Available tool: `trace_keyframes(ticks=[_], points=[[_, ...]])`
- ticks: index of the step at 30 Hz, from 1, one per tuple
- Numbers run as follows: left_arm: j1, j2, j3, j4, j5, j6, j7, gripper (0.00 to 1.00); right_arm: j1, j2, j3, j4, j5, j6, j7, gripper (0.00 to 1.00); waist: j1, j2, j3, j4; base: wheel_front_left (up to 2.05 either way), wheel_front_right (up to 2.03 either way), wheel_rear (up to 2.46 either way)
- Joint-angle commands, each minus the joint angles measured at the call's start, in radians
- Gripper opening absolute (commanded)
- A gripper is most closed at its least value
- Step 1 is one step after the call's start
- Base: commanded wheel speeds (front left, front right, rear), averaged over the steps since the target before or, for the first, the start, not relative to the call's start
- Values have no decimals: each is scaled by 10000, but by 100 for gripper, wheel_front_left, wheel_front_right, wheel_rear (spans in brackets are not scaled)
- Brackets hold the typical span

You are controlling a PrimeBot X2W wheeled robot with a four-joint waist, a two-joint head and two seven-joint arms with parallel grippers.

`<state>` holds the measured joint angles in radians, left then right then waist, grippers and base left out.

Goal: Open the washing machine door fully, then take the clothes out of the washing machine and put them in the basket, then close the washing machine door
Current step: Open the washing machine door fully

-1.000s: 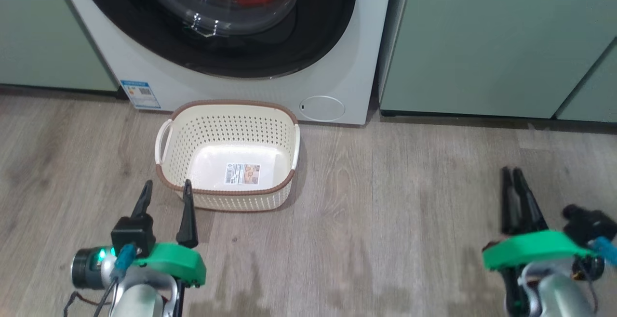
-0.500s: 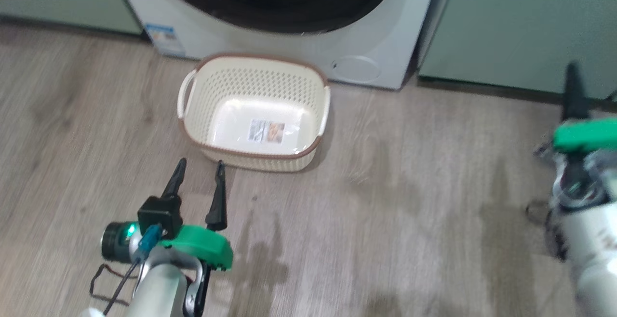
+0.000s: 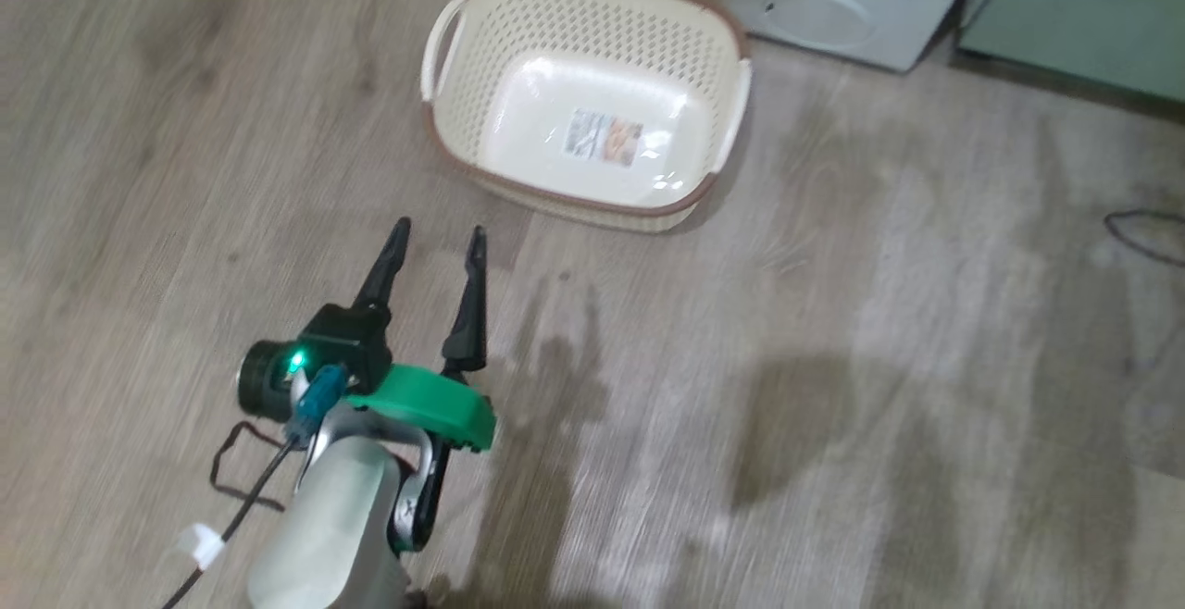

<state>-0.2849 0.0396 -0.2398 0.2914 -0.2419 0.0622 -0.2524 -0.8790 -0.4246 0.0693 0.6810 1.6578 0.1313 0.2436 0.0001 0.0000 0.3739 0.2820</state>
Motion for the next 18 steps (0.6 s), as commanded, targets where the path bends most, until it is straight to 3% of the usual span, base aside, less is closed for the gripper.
trace_keyframes(ticks=[1, 8, 18], points=[[-337, 107, 178, -324, -72, 85, -93, 100, -474, -309, -32, -119, 182, -6, 456, 0, -1, 0, 526, 447, 0, 0, 0], [-768, 107, -326, -560, -460, 322, -93, 100, -2156, -730, -9, 749, 328, -6, 2088, 0, -1, 0, 1407, 851, 0, 0, 0], [-1152, 107, -909, -815, -901, 542, -93, 100, -3890, -997, 417, 1090, -244, -6, 2929, 0, -1, 0, 2335, 1241, 0, 0, 0]])
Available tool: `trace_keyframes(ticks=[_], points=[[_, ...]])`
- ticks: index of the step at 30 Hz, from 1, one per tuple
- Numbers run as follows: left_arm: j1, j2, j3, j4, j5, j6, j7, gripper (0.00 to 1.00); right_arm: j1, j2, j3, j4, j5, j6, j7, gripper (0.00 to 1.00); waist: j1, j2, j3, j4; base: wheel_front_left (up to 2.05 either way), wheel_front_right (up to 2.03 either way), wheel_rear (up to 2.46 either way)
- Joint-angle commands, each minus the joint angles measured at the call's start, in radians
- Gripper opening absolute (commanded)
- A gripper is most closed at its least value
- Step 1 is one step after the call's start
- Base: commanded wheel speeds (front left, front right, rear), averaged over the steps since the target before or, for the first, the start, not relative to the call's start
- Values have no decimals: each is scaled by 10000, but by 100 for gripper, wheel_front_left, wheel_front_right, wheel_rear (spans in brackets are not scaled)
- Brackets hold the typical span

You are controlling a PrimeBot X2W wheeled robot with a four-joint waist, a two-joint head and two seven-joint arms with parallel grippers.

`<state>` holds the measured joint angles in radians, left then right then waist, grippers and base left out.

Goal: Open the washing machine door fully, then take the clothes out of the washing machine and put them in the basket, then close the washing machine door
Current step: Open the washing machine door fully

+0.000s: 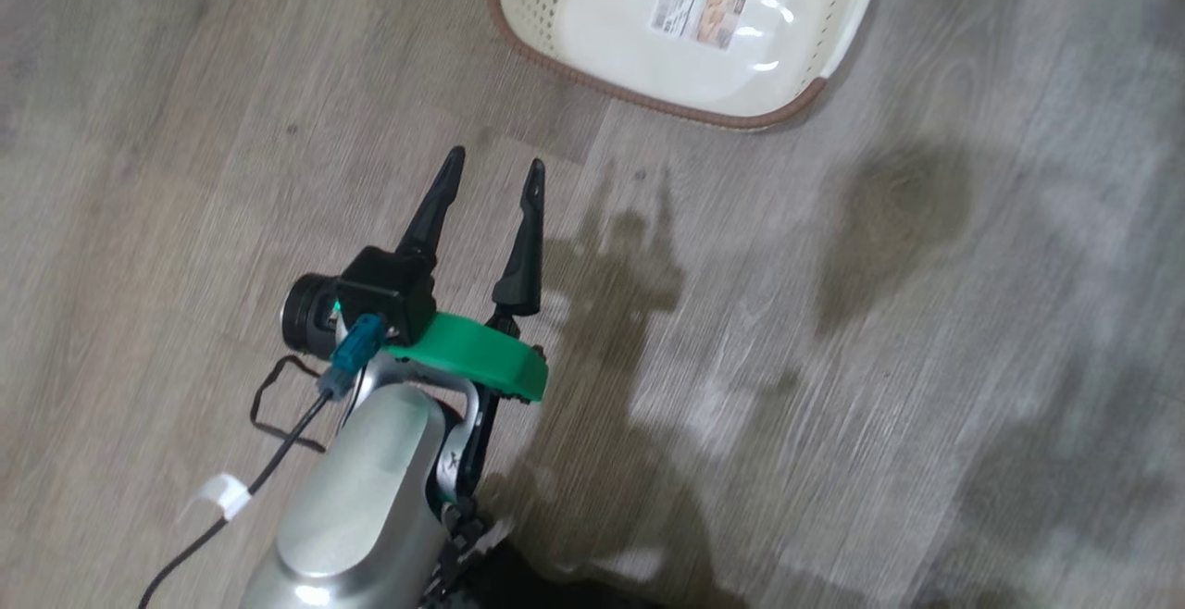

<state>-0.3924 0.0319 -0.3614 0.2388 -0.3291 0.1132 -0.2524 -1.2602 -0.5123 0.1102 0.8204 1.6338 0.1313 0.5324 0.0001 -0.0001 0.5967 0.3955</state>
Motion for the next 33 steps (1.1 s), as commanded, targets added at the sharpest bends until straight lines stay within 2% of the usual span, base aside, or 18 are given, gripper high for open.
trace_keyframes(ticks=[1, 17, 23, 33], points=[[-96, 183, 275, -316, -63, 48, -93, 100, -216, -125, 56, -288, -68, -6, 90, 0, -1, 1, 179, 139, 0, 0, 0], [-333, 183, -7, -519, -305, 213, -93, 100, -1576, 9, 601, 209, -698, -6, 476, 0, -1, 1, 581, 422, 0, 0, 0], [-269, 183, 61, -441, -269, 200, -93, 100, -1018, 139, 752, 156, -613, -6, 903, 0, -1, 1, 287, 333, 0, 0, 0], [-79, 183, 463, -229, 56, 24, -93, 100, 782, 603, 880, -328, -352, -6, 1340, 0, -1, 1, -629, 81, 0, 0, 0]])
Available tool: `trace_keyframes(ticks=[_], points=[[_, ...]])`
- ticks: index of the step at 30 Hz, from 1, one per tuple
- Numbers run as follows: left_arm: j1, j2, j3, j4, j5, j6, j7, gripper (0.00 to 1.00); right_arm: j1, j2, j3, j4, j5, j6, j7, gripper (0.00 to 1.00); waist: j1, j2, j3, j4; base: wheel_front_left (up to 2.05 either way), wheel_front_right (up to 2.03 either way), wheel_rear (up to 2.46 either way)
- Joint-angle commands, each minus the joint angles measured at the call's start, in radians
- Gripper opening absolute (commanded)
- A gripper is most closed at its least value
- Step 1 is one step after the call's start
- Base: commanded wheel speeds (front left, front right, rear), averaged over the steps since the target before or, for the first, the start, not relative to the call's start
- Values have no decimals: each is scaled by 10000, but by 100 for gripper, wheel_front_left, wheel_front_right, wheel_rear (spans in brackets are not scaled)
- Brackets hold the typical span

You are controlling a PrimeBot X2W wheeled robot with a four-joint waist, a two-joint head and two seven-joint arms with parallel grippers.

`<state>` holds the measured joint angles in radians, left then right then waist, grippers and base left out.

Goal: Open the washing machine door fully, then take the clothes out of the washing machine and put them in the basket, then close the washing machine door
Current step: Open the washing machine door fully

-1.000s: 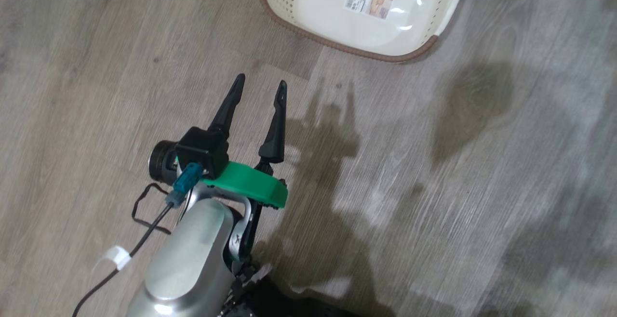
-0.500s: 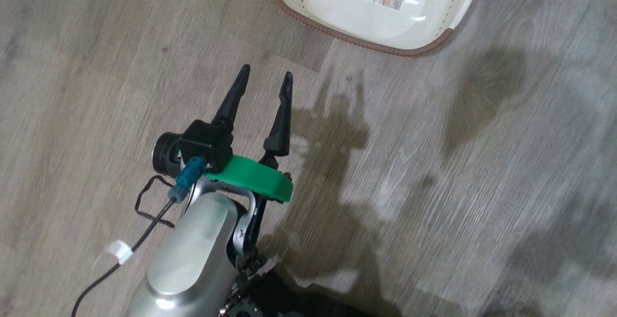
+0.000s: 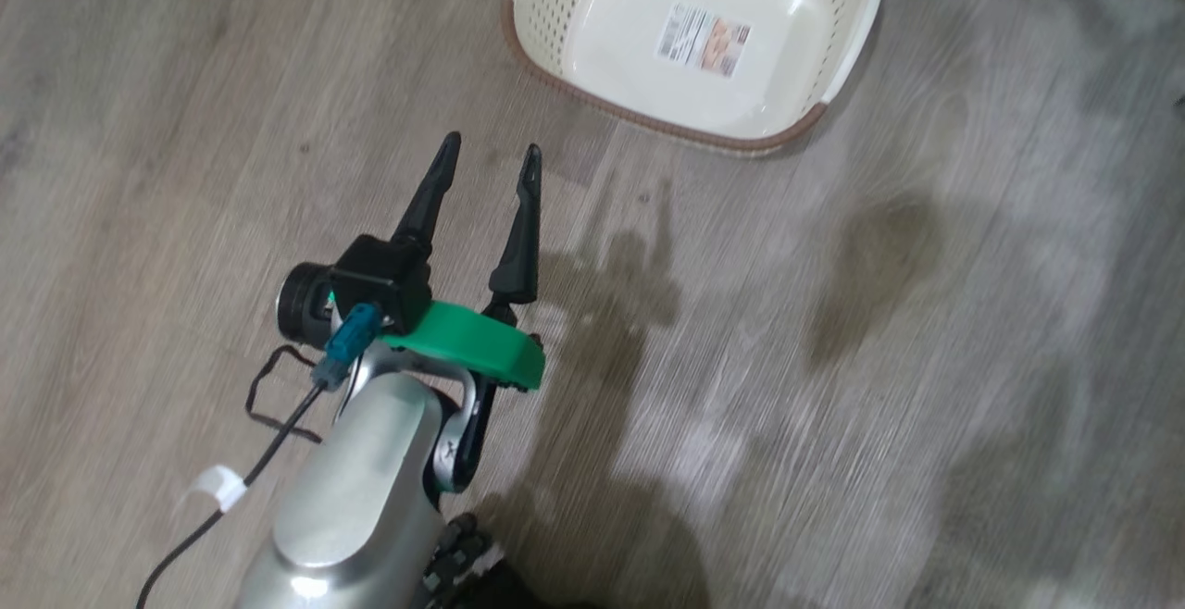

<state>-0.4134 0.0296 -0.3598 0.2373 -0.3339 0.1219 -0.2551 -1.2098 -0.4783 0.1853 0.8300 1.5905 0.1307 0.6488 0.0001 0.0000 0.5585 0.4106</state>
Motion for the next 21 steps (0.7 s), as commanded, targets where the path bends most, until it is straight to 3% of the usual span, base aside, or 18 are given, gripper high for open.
trace_keyframes(ticks=[1, 21], points=[[167, 206, 499, -176, 150, -92, -67, 100, 478, 337, 136, -482, 124, 0, 232, 0, -1, 0, -369, -93, 0, 0, 0], [1790, 206, 1876, 560, 1316, -730, -67, 100, 4319, 1984, -98, -1072, 616, 0, 969, 0, -1, 0, -3520, -615, 0, 0, 0]])
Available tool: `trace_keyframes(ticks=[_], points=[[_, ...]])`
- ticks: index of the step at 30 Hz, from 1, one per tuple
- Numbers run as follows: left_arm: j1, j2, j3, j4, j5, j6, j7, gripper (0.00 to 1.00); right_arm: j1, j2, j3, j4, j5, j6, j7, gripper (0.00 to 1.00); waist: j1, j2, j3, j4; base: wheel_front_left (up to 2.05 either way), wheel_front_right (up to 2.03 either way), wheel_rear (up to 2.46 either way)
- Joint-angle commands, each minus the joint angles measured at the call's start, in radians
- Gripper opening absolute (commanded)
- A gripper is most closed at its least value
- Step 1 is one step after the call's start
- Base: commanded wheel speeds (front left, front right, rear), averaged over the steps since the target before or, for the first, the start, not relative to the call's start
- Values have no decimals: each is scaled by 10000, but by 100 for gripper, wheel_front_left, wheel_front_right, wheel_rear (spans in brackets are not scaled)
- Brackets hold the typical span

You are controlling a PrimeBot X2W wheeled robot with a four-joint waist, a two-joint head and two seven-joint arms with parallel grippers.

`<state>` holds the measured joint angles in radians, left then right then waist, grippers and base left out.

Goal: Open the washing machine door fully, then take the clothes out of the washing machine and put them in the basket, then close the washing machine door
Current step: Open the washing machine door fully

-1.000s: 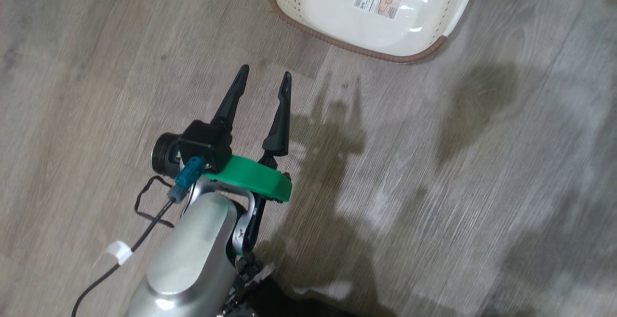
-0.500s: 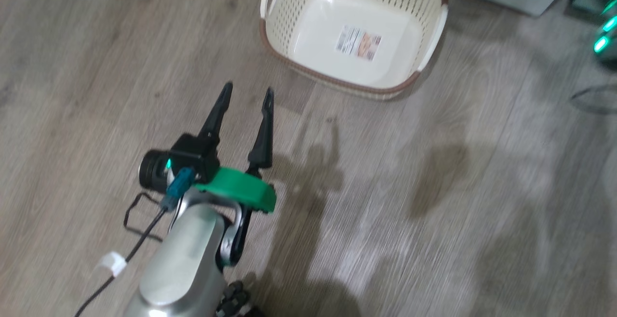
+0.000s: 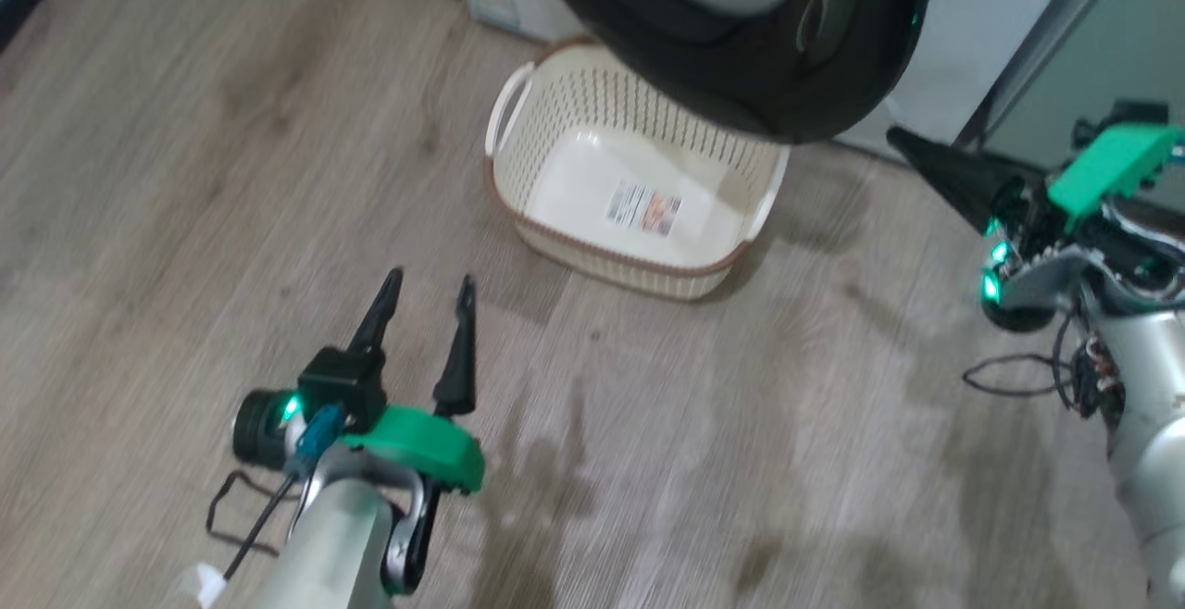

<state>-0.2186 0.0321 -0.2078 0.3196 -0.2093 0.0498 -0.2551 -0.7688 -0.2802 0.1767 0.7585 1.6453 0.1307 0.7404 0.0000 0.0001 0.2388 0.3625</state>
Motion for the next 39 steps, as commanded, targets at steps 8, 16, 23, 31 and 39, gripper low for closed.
trace_keyframes(ticks=[8, 16, 23, 31, 39], points=[[211, 181, 675, -385, 182, -131, -67, 100, -54, -260, -602, -166, -103, 0, -273, 0, 0, -1, -442, -249, 0, 0, 0], [-341, 181, 288, -724, -242, 4, -67, 100, -1582, -1055, -1212, 288, -457, 0, -974, 0, 0, -1, 1075, 50, 0, 0, 0], [-928, 181, -250, -978, -760, 253, -67, 100, -3247, -1591, -1059, 633, -1049, 0, -1247, 0, 0, -1, 2421, 421, 0, 0, 0], [-1436, 181, -640, -1145, -1111, 466, -67, 100, -4577, -1419, -367, 933, -1648, 0, -1235, 0, 0, -1, 3132, 702, 0, 0, 0], [-1530, 181, -893, -1072, -1311, 567, -67, 100, -4400, -971, 379, 1012, -1758, 0, -718, 0, 0, -1, 2847, 973, 0, 0, 0]])
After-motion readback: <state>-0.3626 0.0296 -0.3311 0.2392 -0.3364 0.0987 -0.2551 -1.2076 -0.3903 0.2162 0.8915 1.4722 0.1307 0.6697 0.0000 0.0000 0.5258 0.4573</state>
